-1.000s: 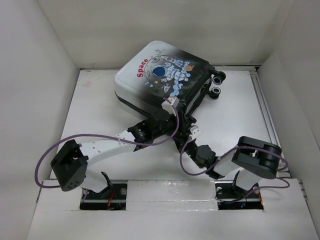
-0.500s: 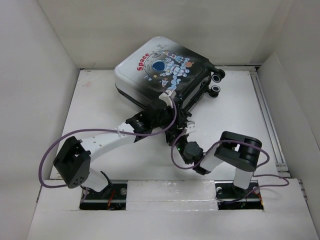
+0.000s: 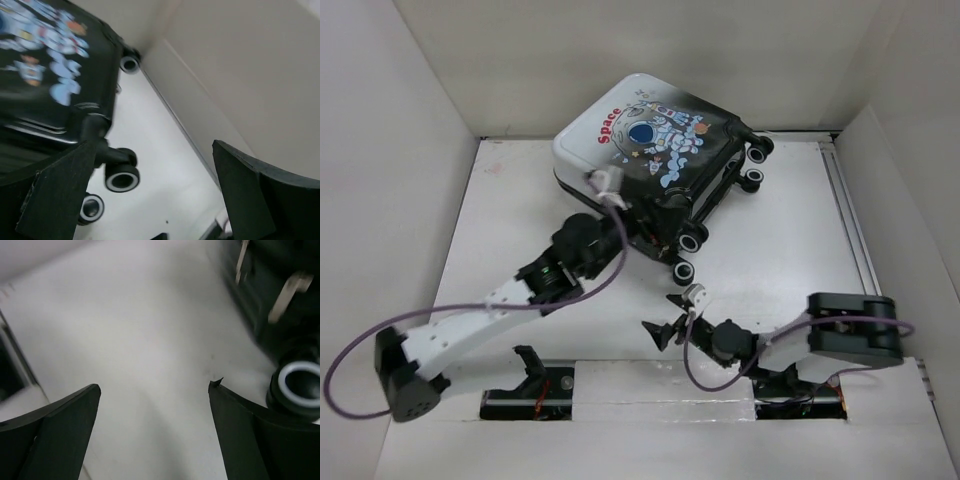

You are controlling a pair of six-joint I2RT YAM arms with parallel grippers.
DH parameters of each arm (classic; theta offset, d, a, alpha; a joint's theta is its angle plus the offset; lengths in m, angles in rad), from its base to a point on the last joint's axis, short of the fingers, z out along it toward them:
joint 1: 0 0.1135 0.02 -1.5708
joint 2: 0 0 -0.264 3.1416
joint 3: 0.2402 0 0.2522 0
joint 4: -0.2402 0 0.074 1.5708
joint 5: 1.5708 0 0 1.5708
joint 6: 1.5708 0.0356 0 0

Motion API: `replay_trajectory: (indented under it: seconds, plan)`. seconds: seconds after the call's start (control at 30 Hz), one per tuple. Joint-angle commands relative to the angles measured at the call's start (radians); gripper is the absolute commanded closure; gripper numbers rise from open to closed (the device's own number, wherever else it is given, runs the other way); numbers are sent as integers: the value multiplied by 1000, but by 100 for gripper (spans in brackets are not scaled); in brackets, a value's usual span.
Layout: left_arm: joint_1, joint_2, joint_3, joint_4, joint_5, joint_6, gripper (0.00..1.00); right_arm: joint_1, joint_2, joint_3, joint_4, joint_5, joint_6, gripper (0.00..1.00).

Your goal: Pack the luggage

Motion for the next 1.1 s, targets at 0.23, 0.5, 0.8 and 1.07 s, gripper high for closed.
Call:
replay_trajectory:
  seconds: [0.23,0.5,0.8,1.07]
  plan:
    - [7,-164,-434,18,-252,-78,40,2,-665,344,-867,250,27,78]
    - [7,81,-407,151,-161,-69,50,-280,-672,615,-1309,-21,-32,15]
    - [-2,291,-272,225,-158,0,44,-560,-505,688,-1370,-375,-96,5]
    - [-2,376,-223,233,-168,10,44,-755,-339,768,-1351,-680,-151,1]
